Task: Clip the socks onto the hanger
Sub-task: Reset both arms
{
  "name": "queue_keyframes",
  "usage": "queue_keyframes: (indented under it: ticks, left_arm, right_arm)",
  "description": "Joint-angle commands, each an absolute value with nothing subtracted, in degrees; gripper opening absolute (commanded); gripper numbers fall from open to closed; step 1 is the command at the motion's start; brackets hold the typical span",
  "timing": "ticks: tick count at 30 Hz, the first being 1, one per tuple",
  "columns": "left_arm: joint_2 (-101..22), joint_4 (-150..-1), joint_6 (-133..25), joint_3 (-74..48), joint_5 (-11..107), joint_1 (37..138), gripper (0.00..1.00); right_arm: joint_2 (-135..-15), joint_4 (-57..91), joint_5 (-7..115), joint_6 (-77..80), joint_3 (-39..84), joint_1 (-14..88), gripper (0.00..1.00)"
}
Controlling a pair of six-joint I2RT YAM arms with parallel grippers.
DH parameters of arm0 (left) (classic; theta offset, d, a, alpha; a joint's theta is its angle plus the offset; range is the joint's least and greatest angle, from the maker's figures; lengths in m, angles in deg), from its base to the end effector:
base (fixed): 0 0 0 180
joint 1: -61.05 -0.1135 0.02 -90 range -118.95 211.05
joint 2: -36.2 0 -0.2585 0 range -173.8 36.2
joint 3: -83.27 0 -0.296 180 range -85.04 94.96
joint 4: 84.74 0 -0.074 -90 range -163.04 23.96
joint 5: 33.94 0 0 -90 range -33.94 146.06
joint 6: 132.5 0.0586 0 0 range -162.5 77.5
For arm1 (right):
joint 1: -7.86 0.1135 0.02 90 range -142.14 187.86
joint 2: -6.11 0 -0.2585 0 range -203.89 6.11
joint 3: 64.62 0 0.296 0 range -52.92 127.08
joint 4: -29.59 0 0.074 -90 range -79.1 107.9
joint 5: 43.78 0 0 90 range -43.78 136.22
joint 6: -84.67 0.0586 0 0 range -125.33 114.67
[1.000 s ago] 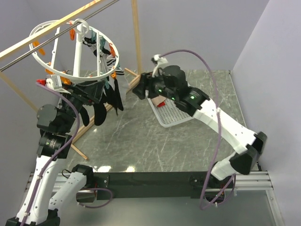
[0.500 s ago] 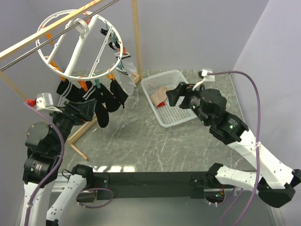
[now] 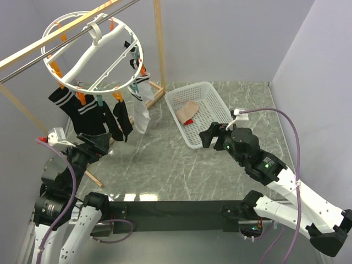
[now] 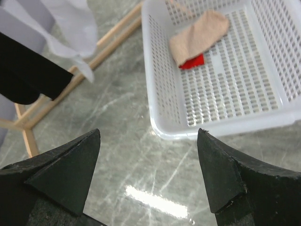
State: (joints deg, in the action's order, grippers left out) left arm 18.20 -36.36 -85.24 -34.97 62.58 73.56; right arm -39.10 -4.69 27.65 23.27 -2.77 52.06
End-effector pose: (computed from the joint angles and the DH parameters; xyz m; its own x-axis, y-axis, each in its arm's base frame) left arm 0.1183 -0.0194 0.3875 -0.1288 -0.6621 -0.7383 0.0235 0.7422 -0.6698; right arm 0.1886 0.1574 0.3425 -0.4029 0.2411 -0.8829 -0.2852 0.8836 0.3715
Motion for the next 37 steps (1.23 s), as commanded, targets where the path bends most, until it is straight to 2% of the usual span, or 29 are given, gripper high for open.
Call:
queue_keyframes:
  ticks: [1,7,37]
  left_arm:
    - [19.24,-35.52,-86.18,-35.20,64.06,73.70,0.89]
    - [16.87,-35.59,-81.27,-33.71,61.95,73.70,0.92]
    - [13.70,-36.65,-81.78,-32.56,62.48,73.70,0.93]
  right_arm:
    - [-36.96,-0.56,27.06,24.99,-4.05,51.89,0.90]
    - [-36.87,-0.56,27.32,23.85,-4.15,51.89,0.90]
    - [-38.19,-2.84,25.57,19.80,1.56,51.89,0.91]
